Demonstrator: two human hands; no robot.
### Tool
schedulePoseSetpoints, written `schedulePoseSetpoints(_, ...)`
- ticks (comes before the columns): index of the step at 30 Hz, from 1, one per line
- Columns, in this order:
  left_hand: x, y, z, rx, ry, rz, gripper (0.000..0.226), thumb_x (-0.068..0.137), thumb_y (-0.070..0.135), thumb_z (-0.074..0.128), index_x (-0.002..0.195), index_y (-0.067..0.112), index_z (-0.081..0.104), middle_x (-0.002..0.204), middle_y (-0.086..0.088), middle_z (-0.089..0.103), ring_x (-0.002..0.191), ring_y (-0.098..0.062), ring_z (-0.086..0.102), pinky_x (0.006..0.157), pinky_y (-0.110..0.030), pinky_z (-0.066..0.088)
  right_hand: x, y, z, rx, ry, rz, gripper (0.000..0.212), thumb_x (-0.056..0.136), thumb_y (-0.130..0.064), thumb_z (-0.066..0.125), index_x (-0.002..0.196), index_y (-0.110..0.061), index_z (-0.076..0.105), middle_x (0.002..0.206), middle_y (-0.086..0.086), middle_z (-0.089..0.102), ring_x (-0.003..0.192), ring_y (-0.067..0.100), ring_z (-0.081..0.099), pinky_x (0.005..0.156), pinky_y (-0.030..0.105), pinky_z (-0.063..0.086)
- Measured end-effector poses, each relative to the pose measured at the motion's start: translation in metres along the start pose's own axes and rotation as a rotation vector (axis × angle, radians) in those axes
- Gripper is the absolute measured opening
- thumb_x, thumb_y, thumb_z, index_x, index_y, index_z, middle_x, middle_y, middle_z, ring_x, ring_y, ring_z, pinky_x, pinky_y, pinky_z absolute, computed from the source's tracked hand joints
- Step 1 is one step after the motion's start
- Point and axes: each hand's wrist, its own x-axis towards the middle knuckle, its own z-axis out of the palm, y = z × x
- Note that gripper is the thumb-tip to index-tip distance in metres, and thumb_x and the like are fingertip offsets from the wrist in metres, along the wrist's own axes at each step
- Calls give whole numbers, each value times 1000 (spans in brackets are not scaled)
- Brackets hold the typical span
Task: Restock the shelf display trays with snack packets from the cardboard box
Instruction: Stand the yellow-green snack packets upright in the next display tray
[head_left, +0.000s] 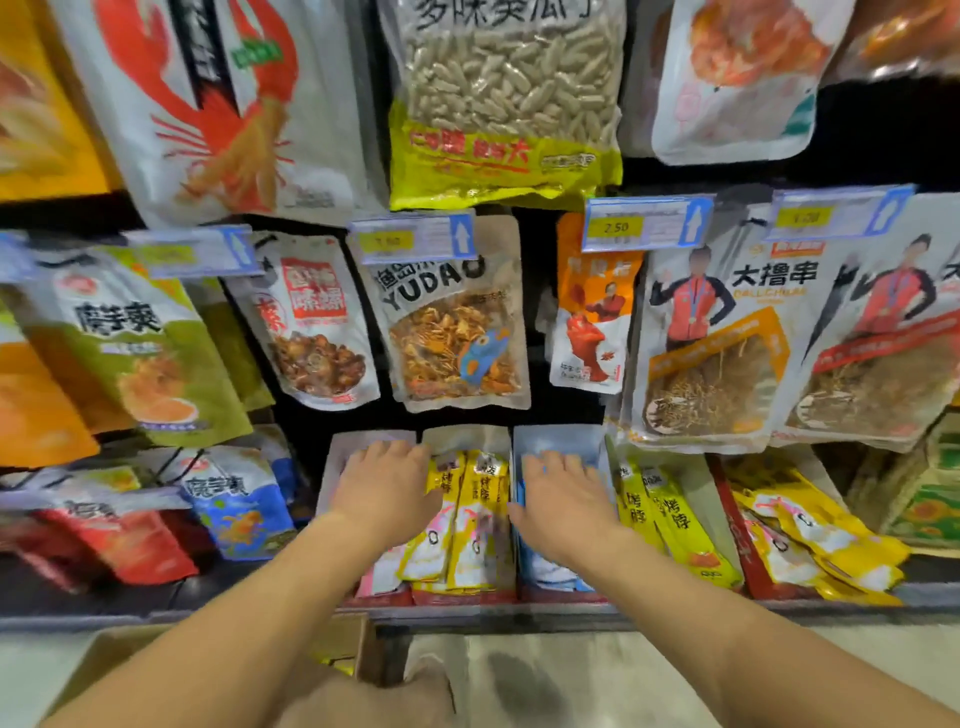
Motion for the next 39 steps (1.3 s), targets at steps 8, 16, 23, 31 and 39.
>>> schedulePoseSetpoints(8, -59, -117, -4, -43, 40, -216, 58, 95, 54, 44, 142, 21, 43, 141, -4, 52, 131, -30, 46, 104, -41, 39, 24, -133, -22, -18, 53, -240, 58, 100, -49, 43, 145, -13, 36, 145, 12, 41, 134, 35, 38, 108, 49, 34)
schedulePoseSetpoints(16, -110, -216, 33, -29, 50, -380, 58, 92, 54, 46, 140, 21, 45, 141, -3, 53, 130, -29, 47, 100, -41, 41, 44, -246, -20, -77, 43, -417, 54, 94, -46, 48, 138, -15, 41, 138, 10, 46, 129, 35, 41, 104, 49, 38)
schedulePoseSetpoints(23, -141, -268, 79, -45, 33, -552, 52, 87, 52, 47, 130, 22, 51, 137, -2, 56, 124, -29, 51, 98, -40, 41, 51, -319, 8, -148, 10, -526, 51, 96, -45, 48, 135, -11, 43, 137, 13, 47, 123, 38, 44, 101, 49, 39)
schedulePoseSetpoints(31, -164, -289, 156, -161, -100, -644, 48, 89, 47, 48, 130, 22, 49, 134, -2, 56, 126, -28, 49, 100, -41, 39, 55, -368, 85, -203, -77, -601, 60, 97, -46, 49, 143, -10, 38, 143, 14, 46, 129, 38, 44, 101, 49, 39)
schedulePoseSetpoints(39, -181, -290, 239, -291, -330, -759, 47, 94, 51, 45, 130, 21, 47, 135, -5, 53, 128, -30, 45, 97, -44, 40, 50, -377, 170, -197, -255, -623, 56, 98, -45, 47, 142, -12, 37, 138, 12, 49, 126, 36, 46, 100, 48, 40)
